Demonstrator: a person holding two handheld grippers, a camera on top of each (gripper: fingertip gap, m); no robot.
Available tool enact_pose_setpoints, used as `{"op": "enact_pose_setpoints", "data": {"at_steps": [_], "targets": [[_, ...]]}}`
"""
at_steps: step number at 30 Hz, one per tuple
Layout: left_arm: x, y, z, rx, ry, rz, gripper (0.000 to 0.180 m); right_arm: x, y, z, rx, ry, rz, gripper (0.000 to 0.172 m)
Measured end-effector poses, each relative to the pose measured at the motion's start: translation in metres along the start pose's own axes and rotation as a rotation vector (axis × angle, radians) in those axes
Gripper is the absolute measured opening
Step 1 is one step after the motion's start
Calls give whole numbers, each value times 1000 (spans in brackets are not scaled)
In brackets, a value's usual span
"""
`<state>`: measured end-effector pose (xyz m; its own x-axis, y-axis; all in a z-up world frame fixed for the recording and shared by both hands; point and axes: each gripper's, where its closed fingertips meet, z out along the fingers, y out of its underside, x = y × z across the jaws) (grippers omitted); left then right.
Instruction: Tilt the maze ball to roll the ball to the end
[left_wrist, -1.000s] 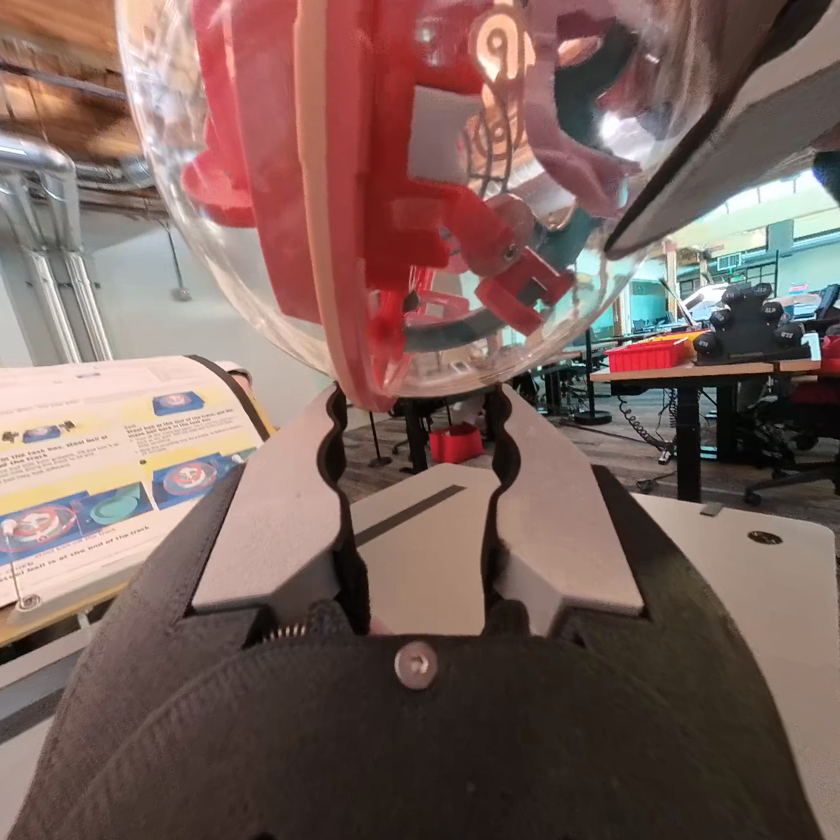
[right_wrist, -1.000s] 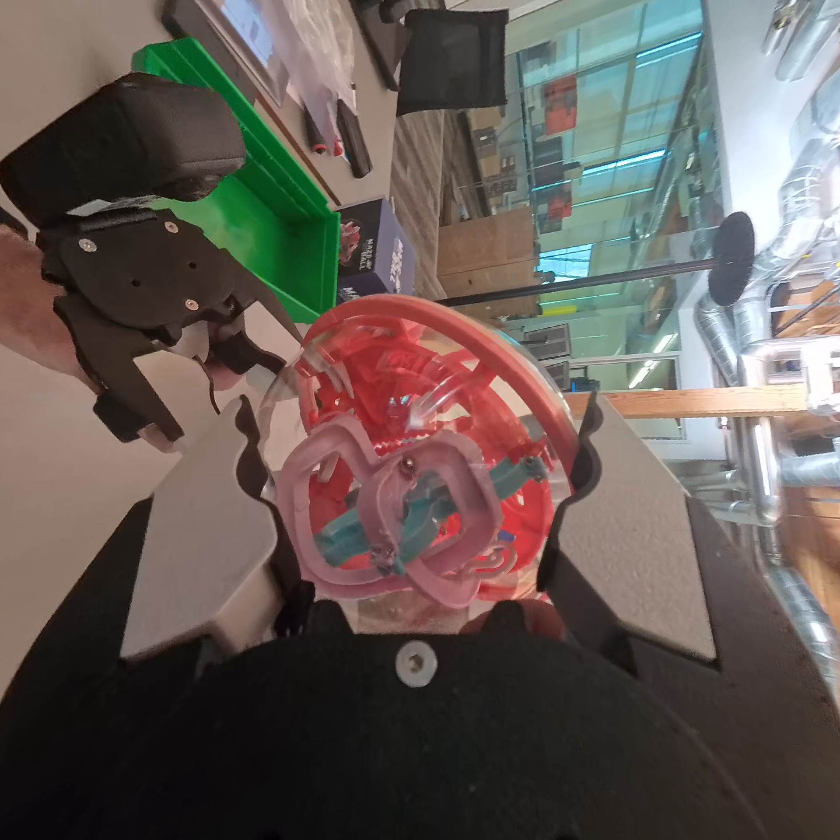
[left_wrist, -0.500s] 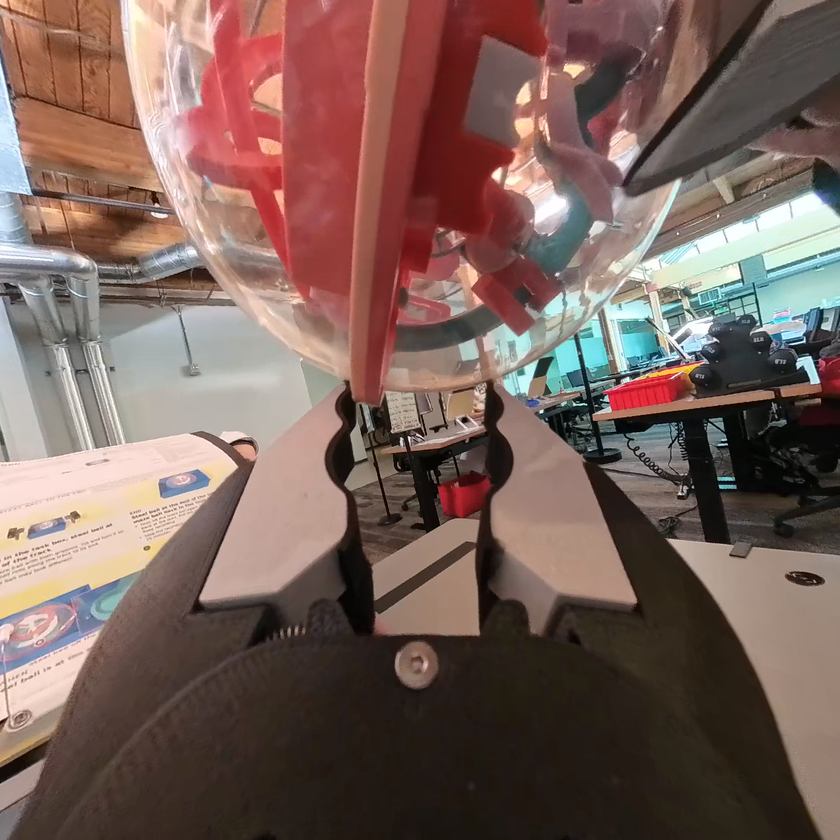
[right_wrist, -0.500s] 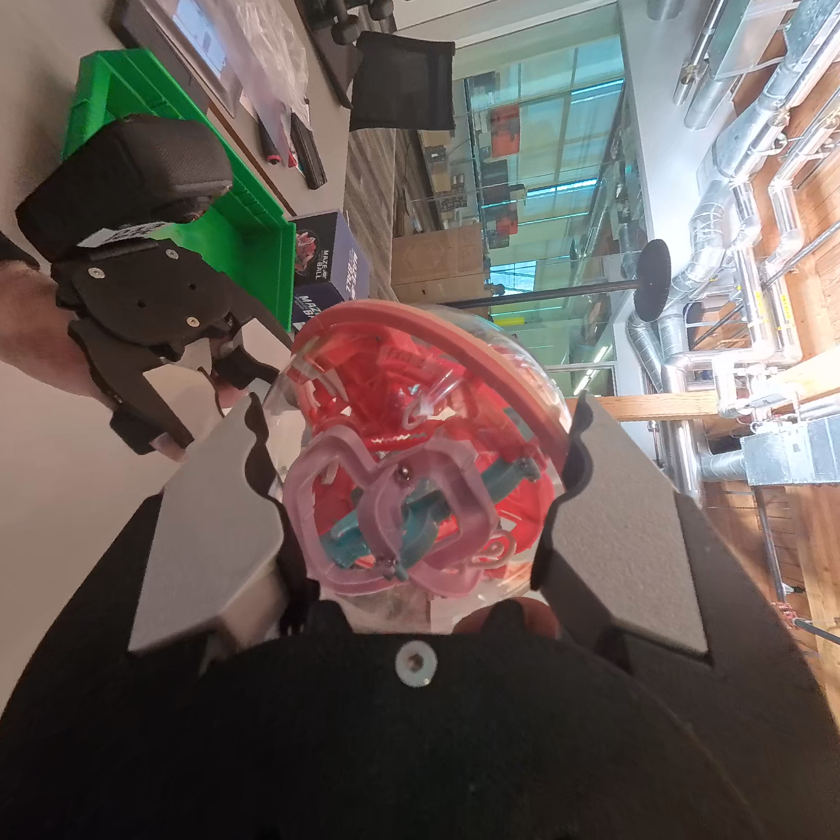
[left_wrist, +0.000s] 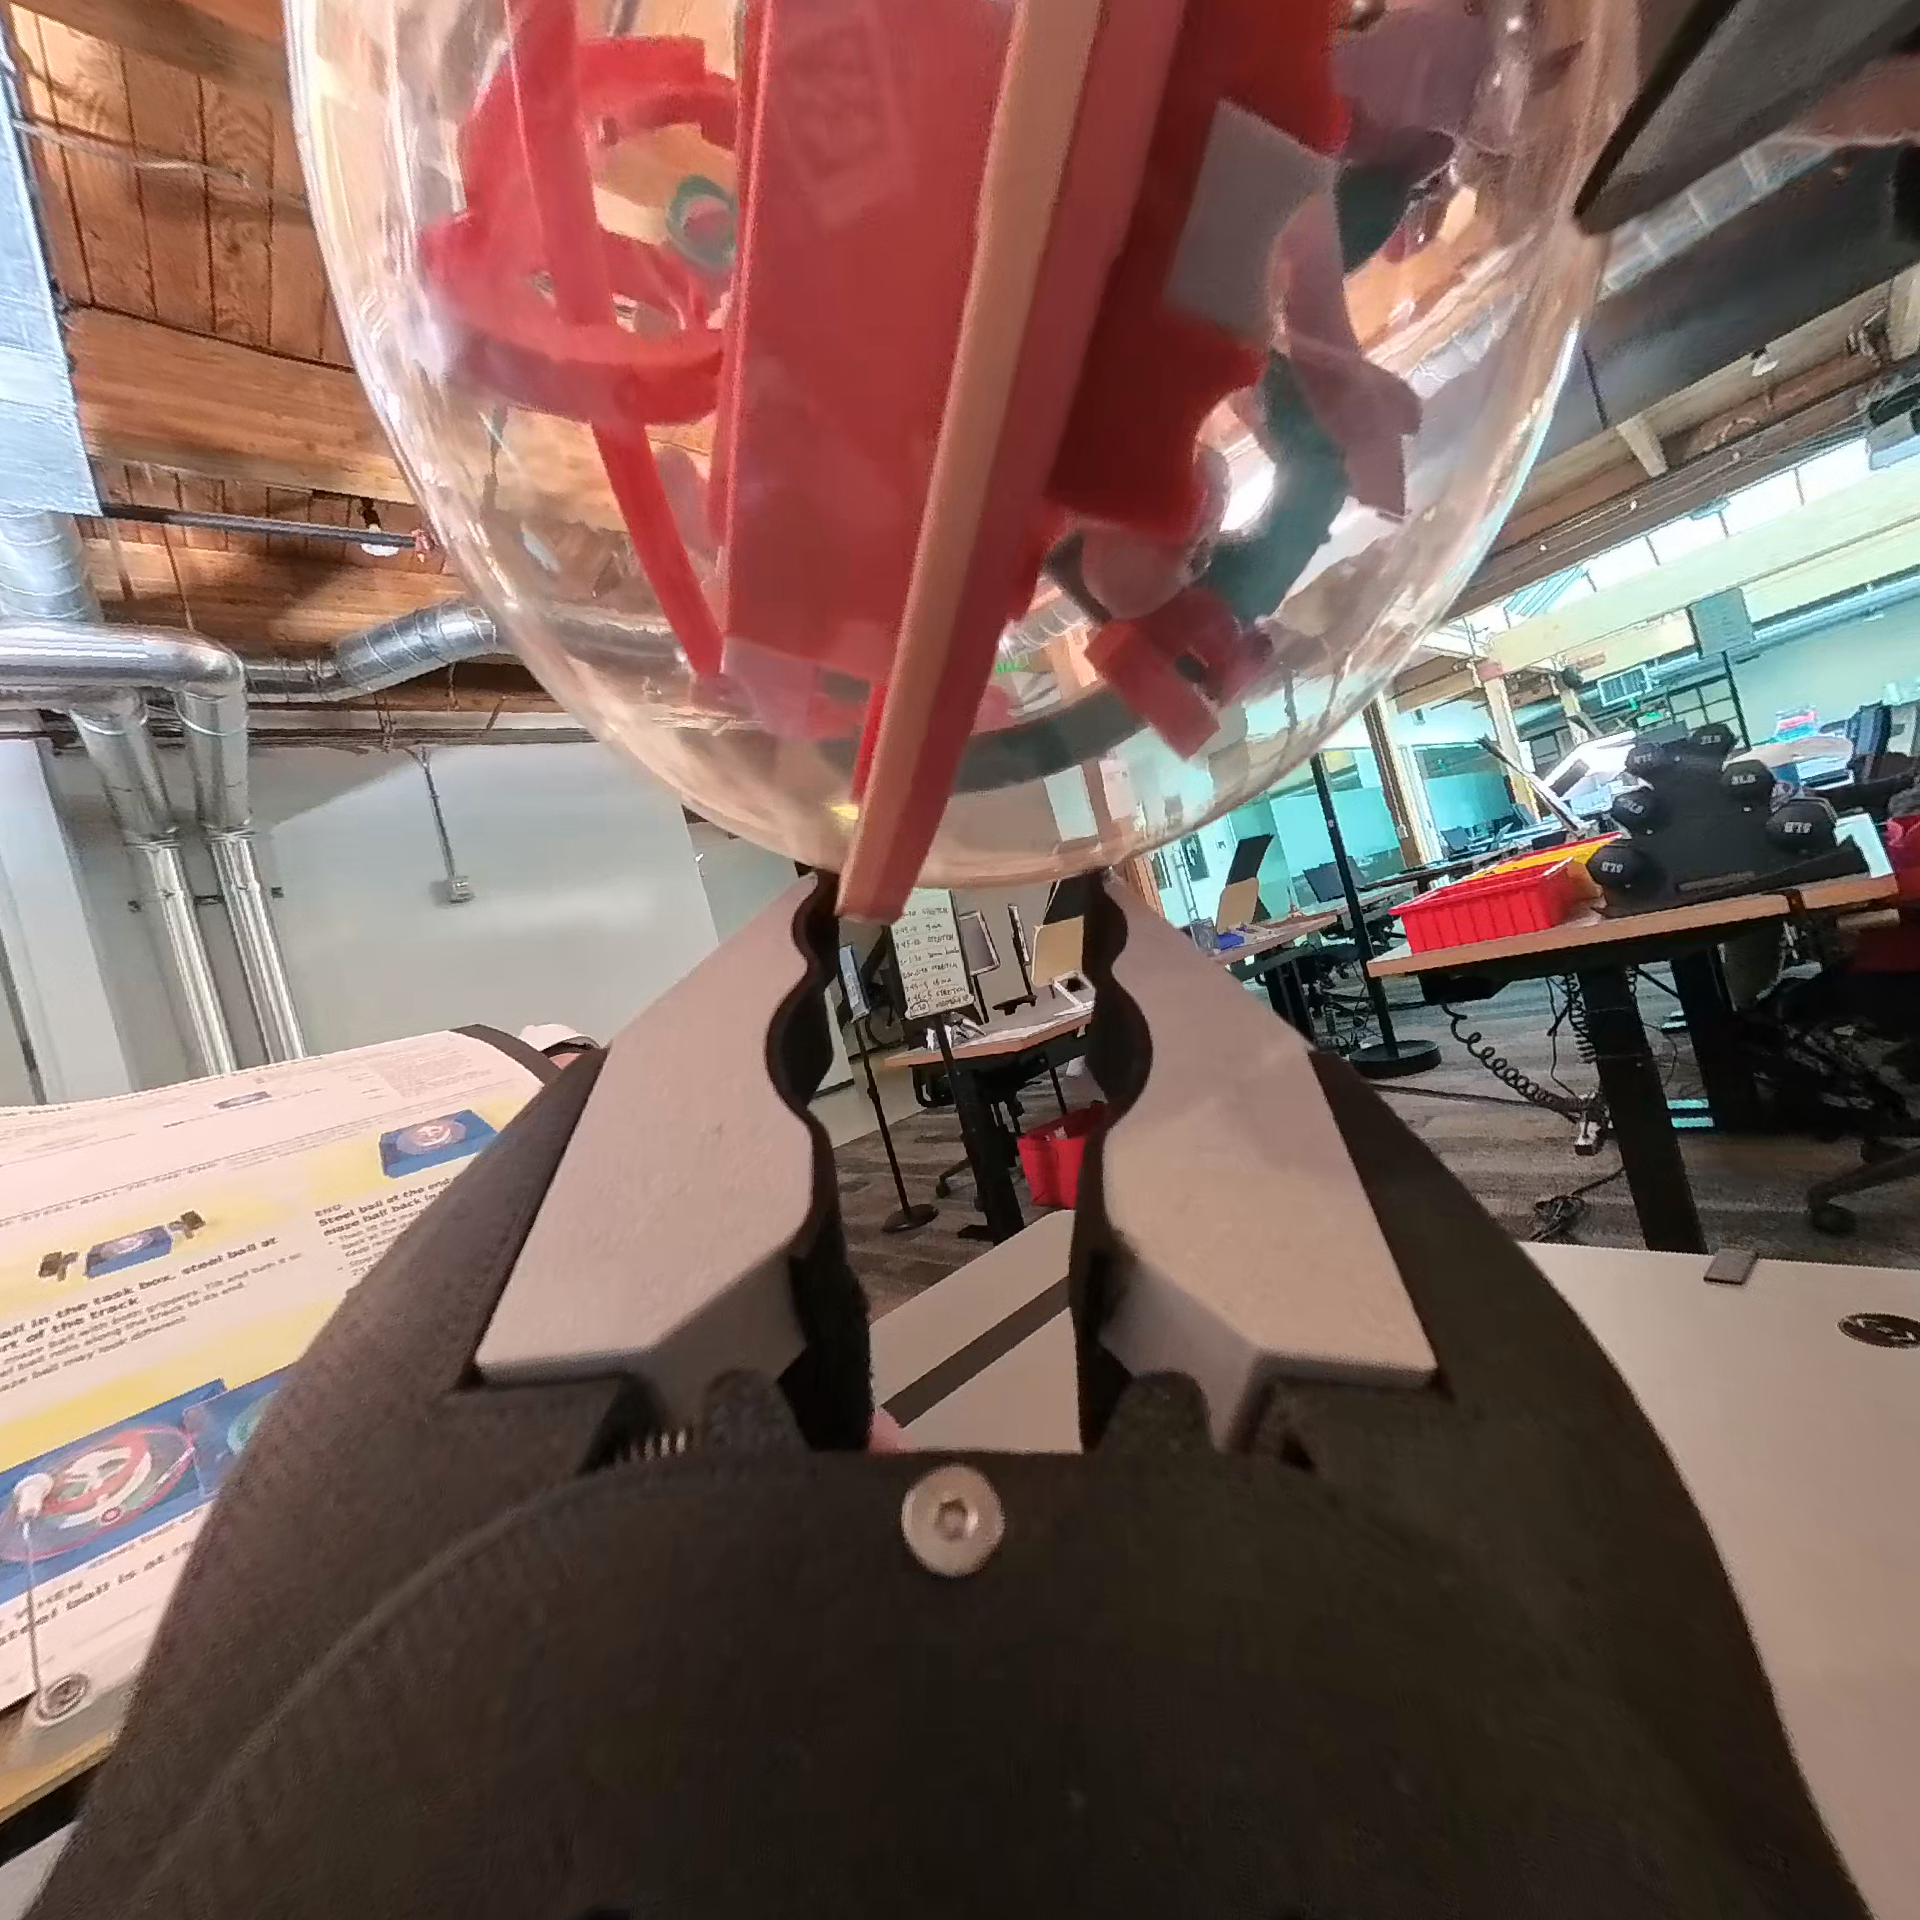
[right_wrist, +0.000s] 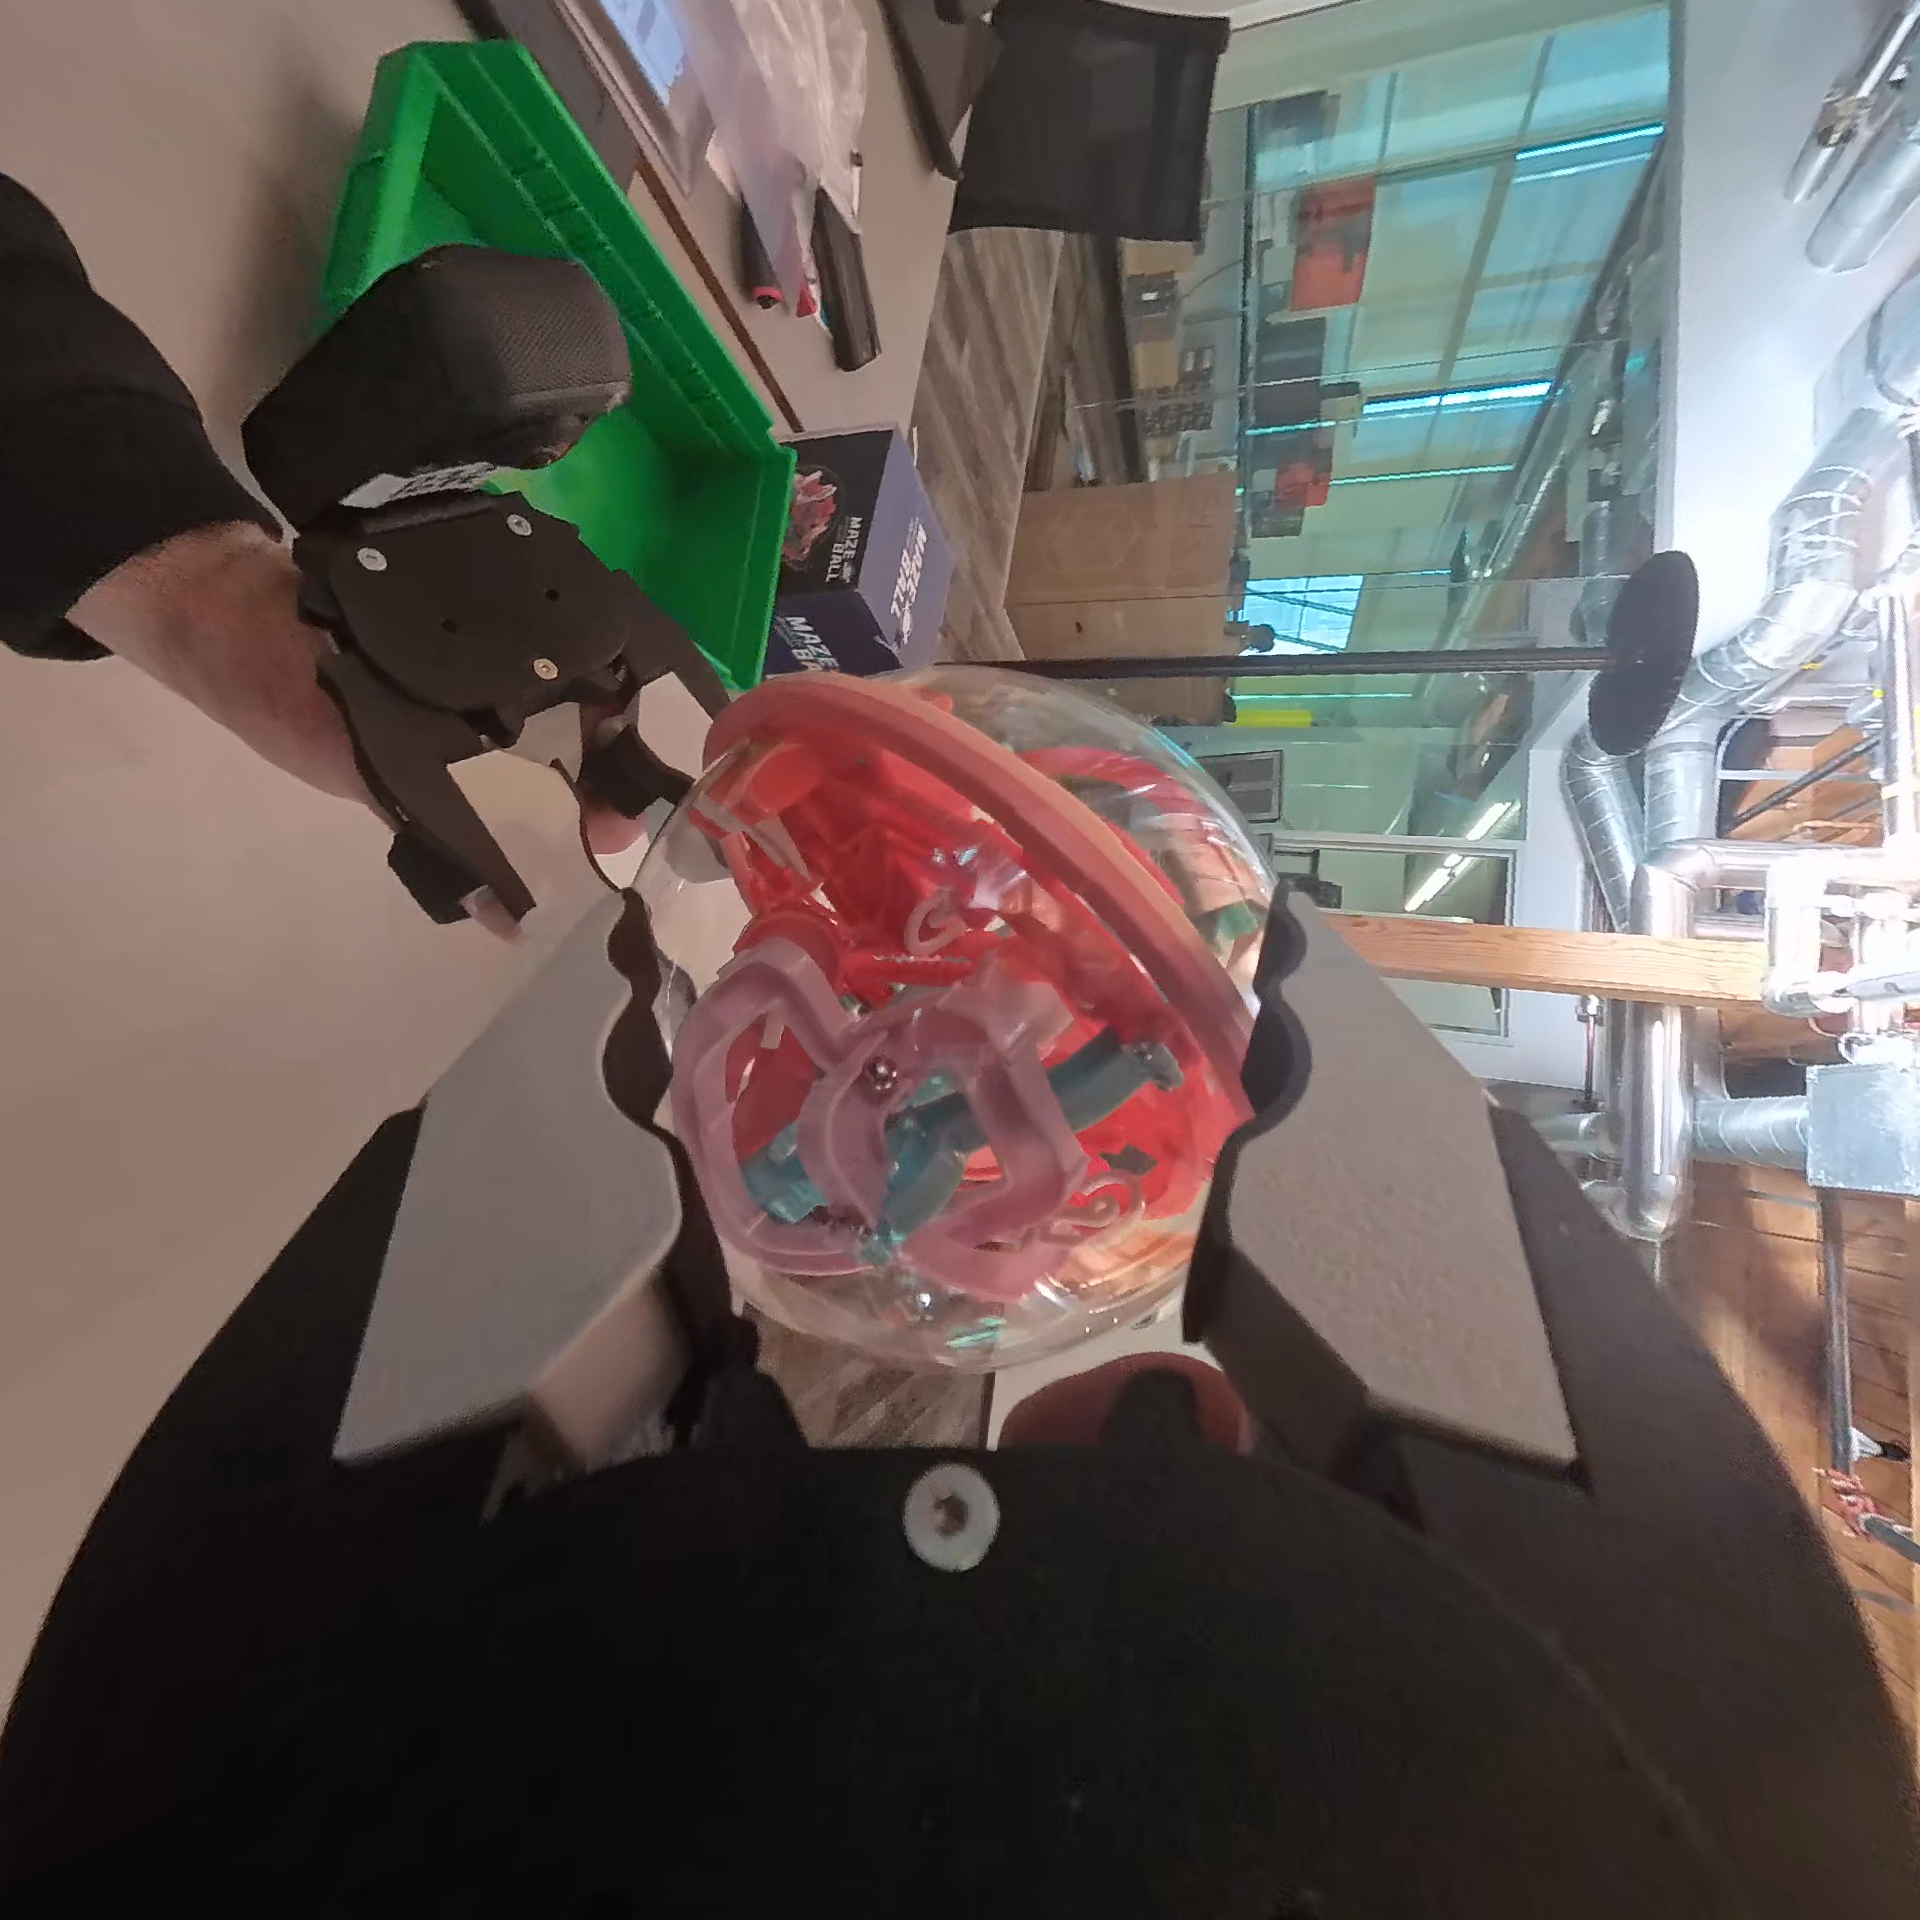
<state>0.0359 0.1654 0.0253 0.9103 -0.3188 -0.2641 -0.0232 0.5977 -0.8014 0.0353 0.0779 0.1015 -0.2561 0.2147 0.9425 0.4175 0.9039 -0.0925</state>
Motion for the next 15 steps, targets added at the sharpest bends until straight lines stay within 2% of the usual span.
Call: {"op": "enact_pose_setpoints", "data": {"at_steps": [11, 15], "targets": [[-2, 1, 2, 16, -4, -43, 44, 1, -5, -1, -45, -123, -67, 104], [-5, 2, 4, 12, -11, -30, 43, 3, -9, -8, -44, -179, -76, 88]]}}
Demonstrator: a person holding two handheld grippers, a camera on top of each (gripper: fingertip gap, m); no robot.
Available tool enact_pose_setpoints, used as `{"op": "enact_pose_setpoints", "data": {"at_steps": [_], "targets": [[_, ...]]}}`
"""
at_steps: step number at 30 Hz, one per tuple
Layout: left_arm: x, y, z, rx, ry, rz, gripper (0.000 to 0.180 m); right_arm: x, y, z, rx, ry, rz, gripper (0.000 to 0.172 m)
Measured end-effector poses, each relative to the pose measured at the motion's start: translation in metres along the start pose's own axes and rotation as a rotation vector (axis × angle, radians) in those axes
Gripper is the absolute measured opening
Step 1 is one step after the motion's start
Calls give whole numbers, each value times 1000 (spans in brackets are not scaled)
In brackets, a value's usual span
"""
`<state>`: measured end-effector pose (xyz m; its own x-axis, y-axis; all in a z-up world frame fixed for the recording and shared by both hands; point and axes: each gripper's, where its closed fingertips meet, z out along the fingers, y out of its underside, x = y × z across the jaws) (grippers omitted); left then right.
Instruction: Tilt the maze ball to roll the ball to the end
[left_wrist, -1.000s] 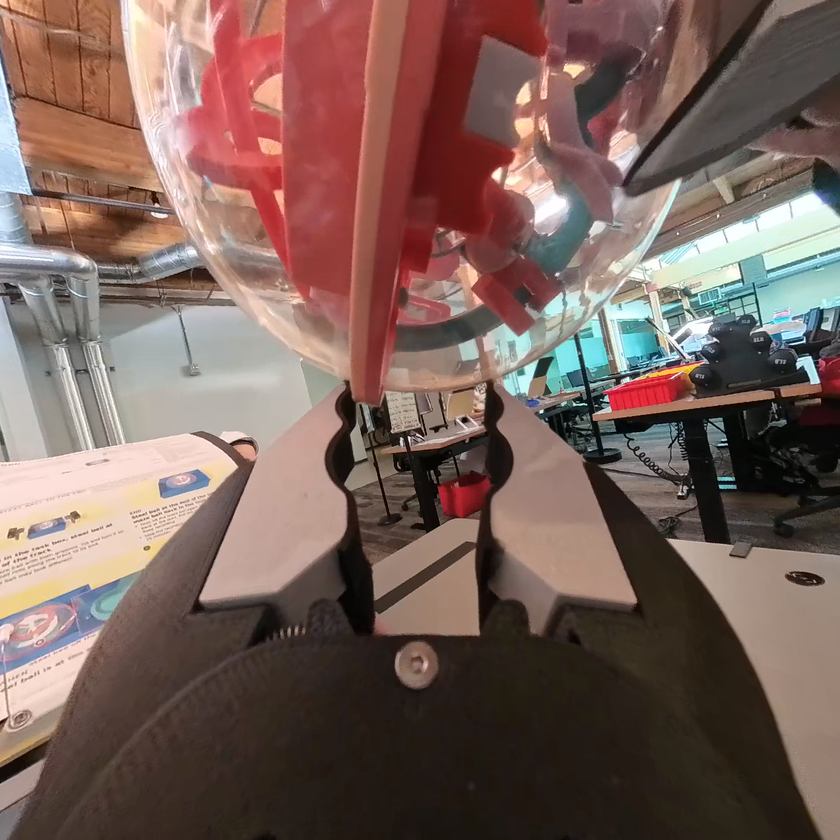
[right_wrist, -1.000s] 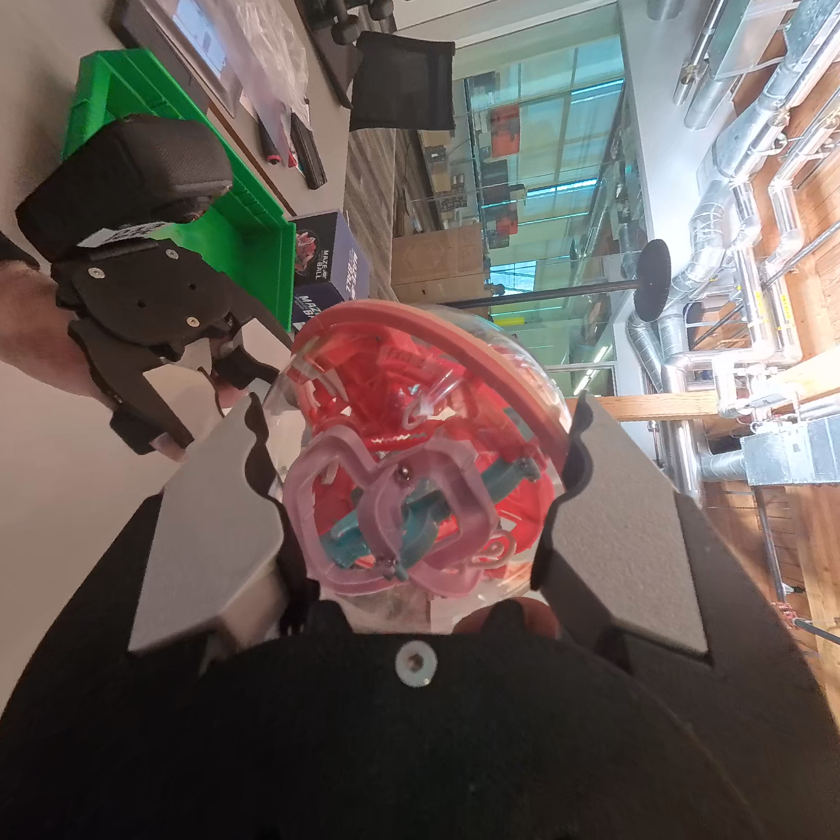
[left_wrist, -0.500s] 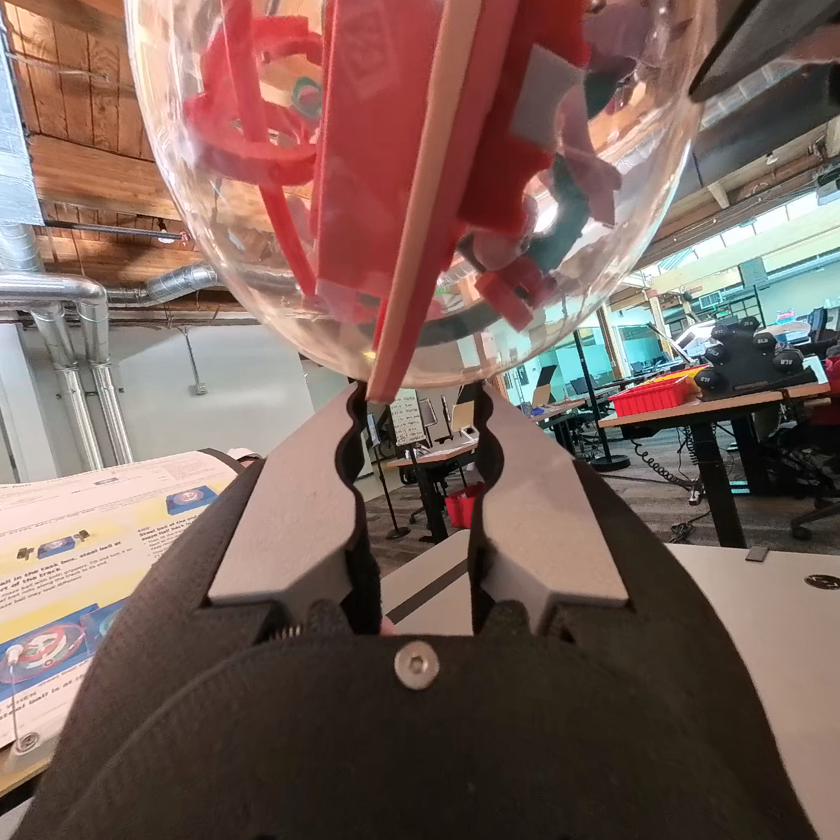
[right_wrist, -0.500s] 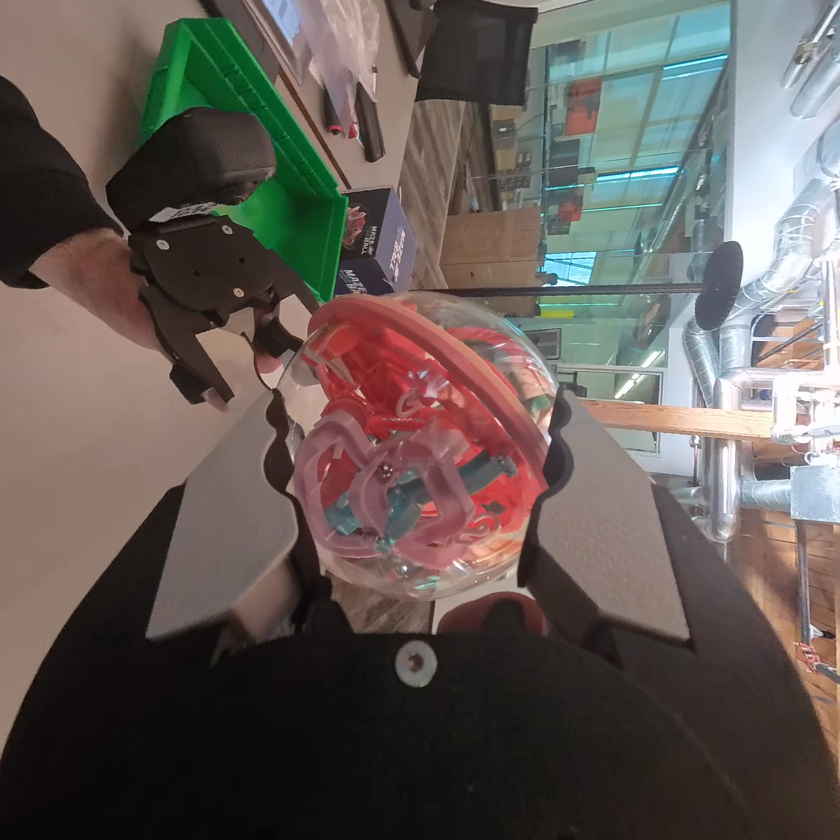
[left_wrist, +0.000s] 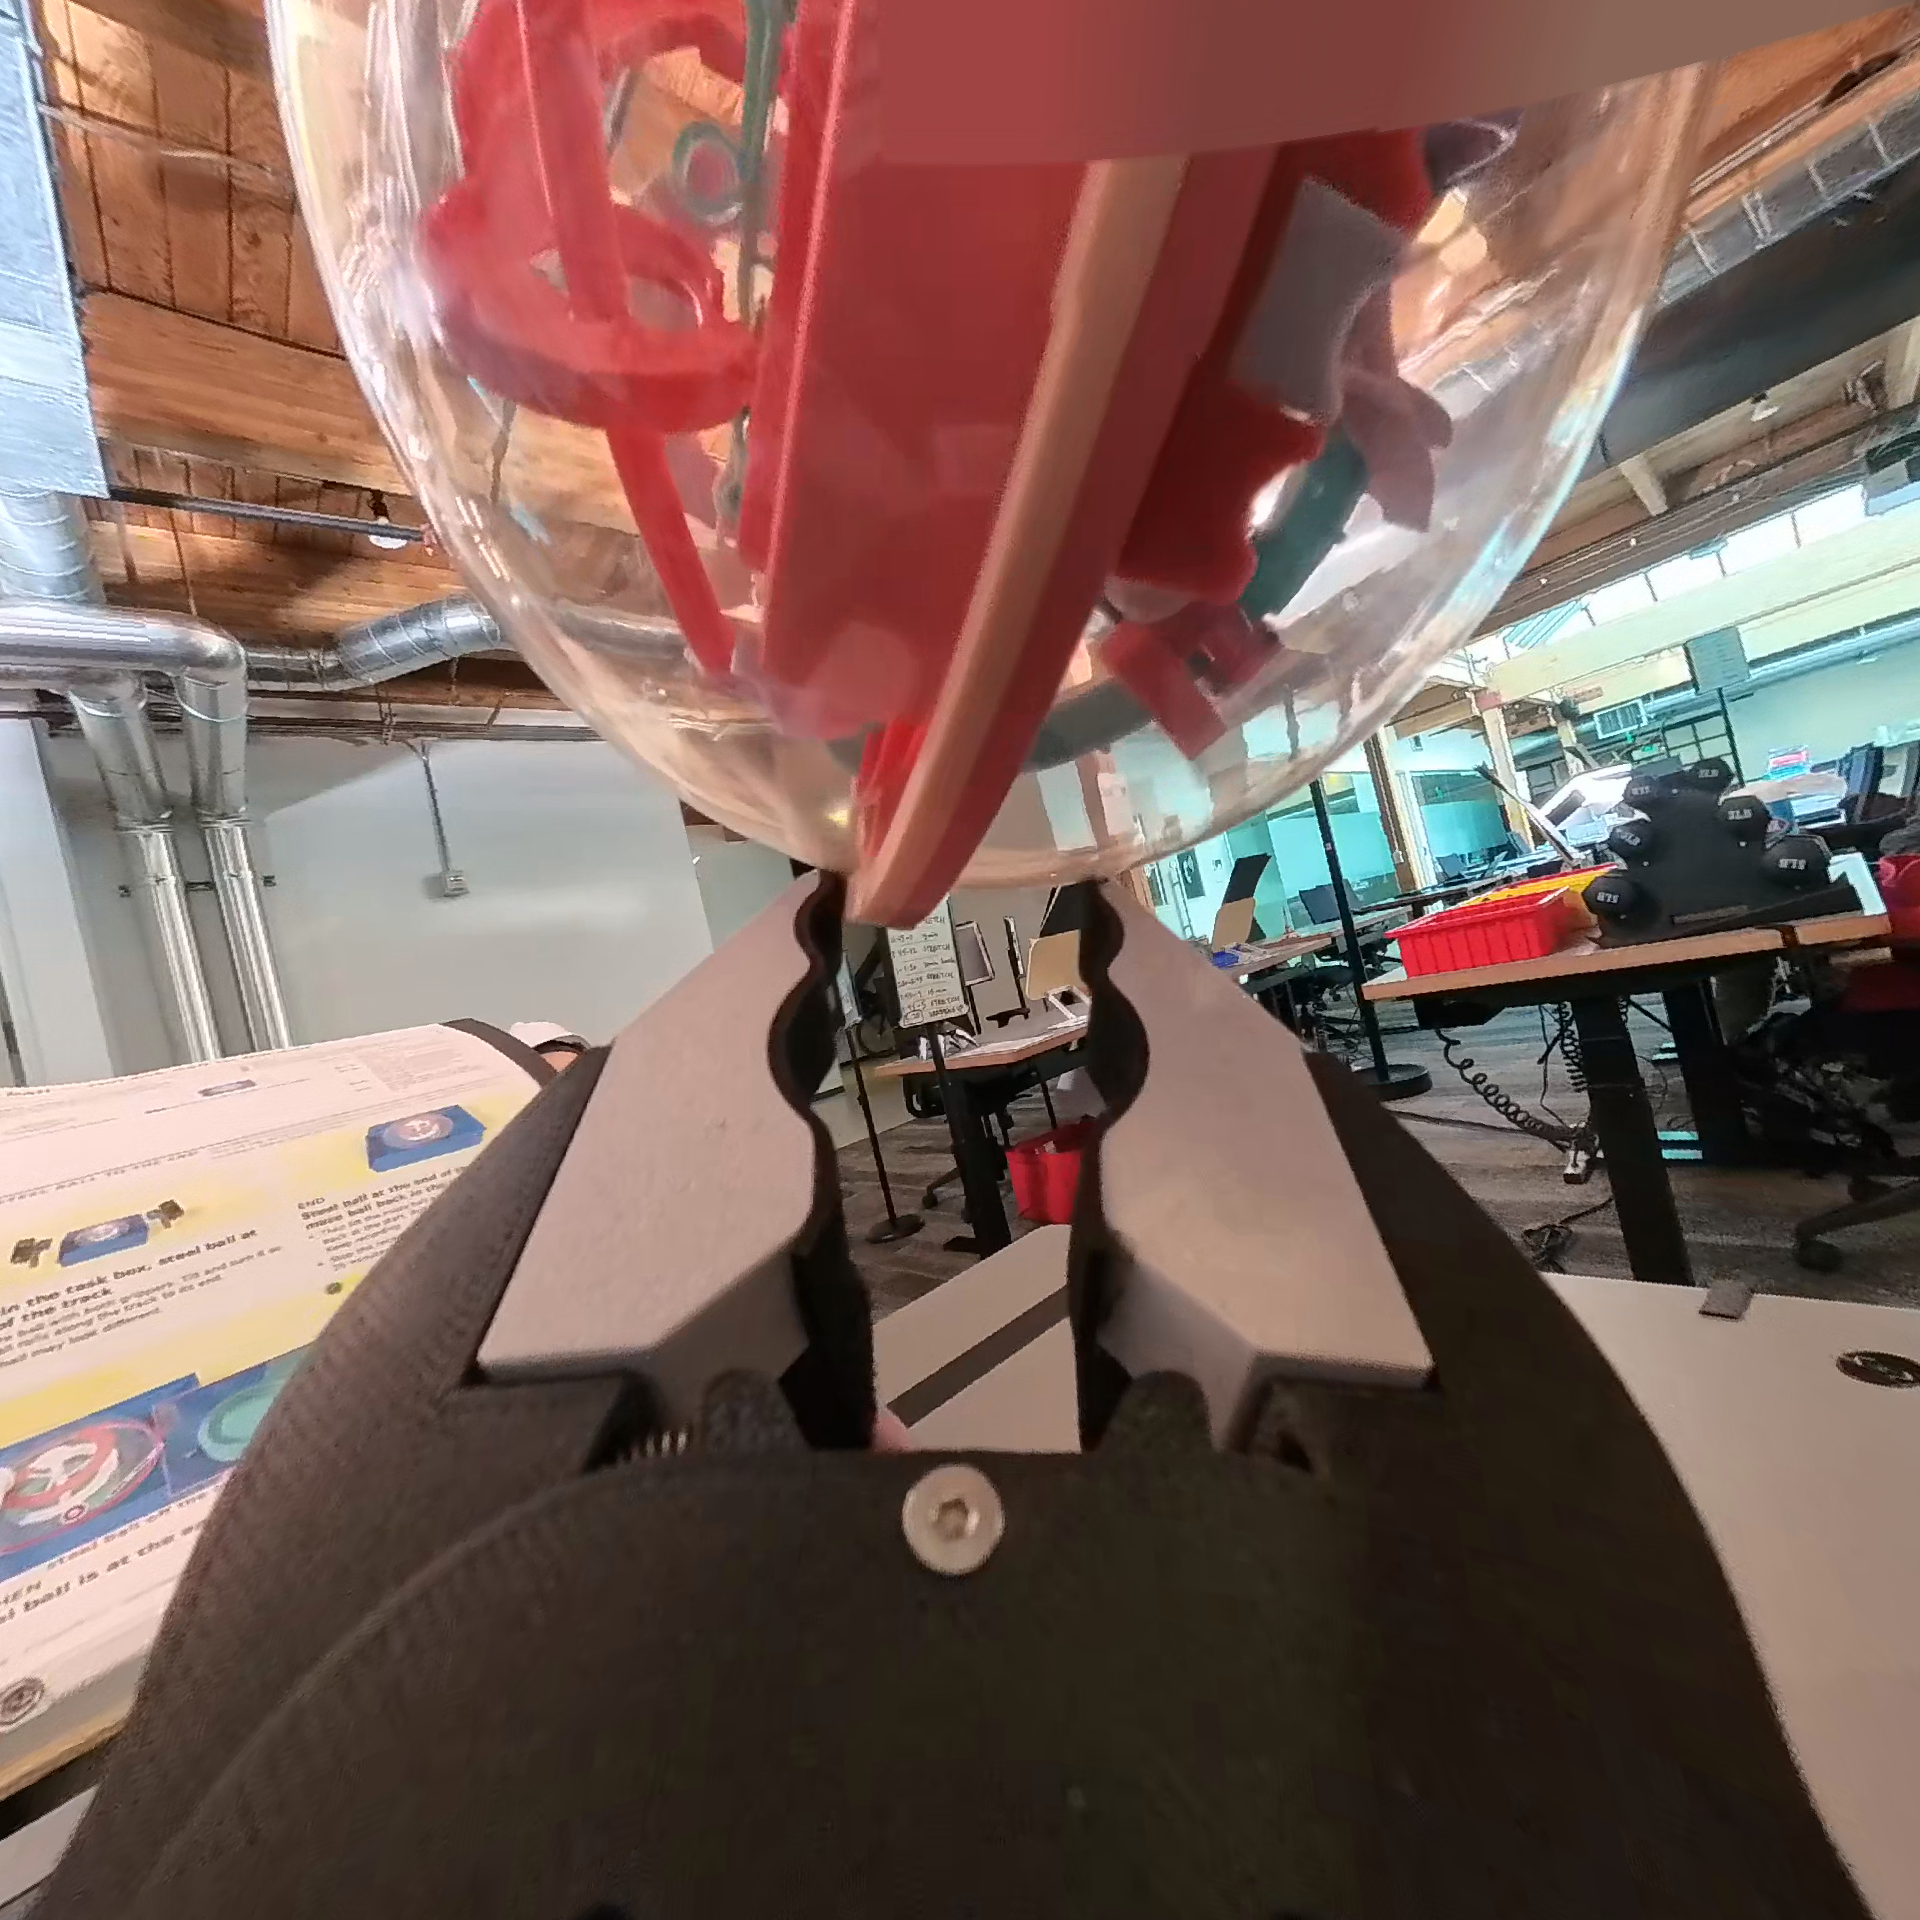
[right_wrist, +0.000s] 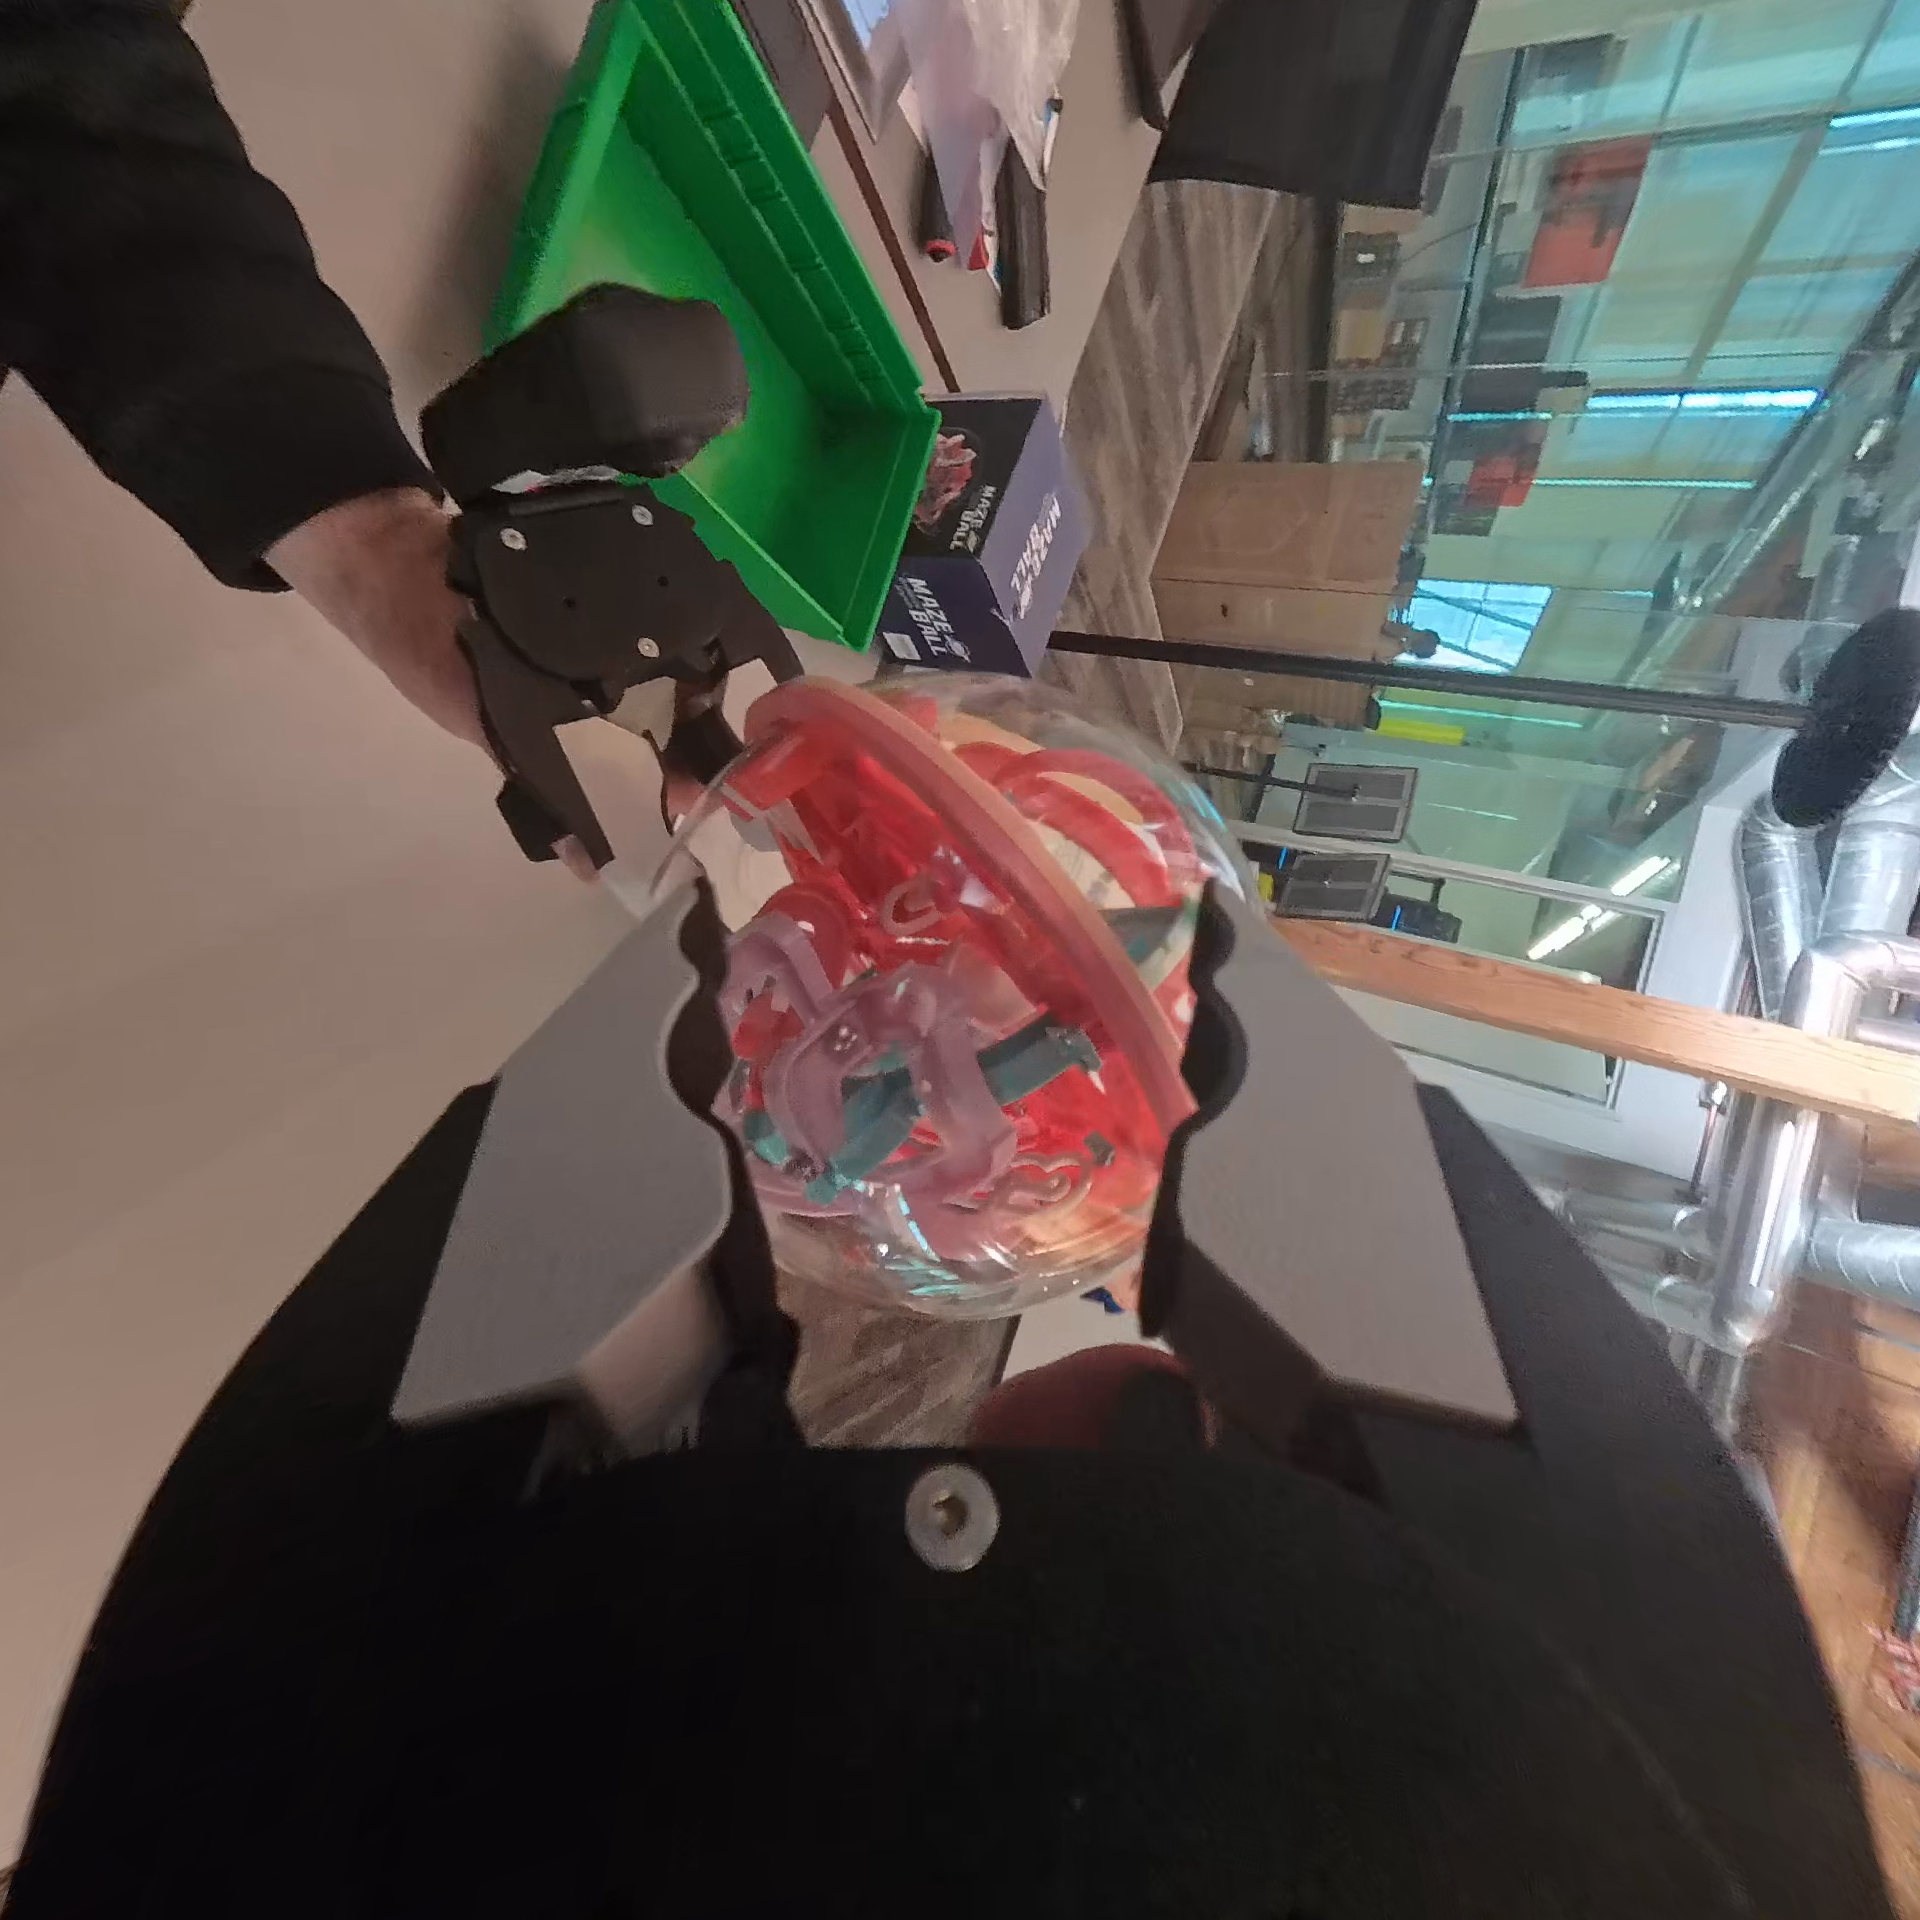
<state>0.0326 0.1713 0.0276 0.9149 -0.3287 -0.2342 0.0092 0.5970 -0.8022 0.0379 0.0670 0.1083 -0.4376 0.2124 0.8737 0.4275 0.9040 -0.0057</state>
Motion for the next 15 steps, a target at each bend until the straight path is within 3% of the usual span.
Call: {"op": "enact_pose_setpoints", "data": {"at_steps": [2, 5, 9, 15], "targets": [[-2, -1, 1, 3, -1, -4, 43, 3, -5, -4, 30, -17, -8, 69], [-5, -1, 4, 0, -13, -12, 43, 10, -4, -4, 27, -22, -4, 57], [-8, -1, 6, 2, -20, -7, 43, 15, -5, -4, 33, -35, -20, 29], [-10, -4, 9, 19, -24, -10, 43, 24, -7, -3, 5, -47, -48, 15]]}}
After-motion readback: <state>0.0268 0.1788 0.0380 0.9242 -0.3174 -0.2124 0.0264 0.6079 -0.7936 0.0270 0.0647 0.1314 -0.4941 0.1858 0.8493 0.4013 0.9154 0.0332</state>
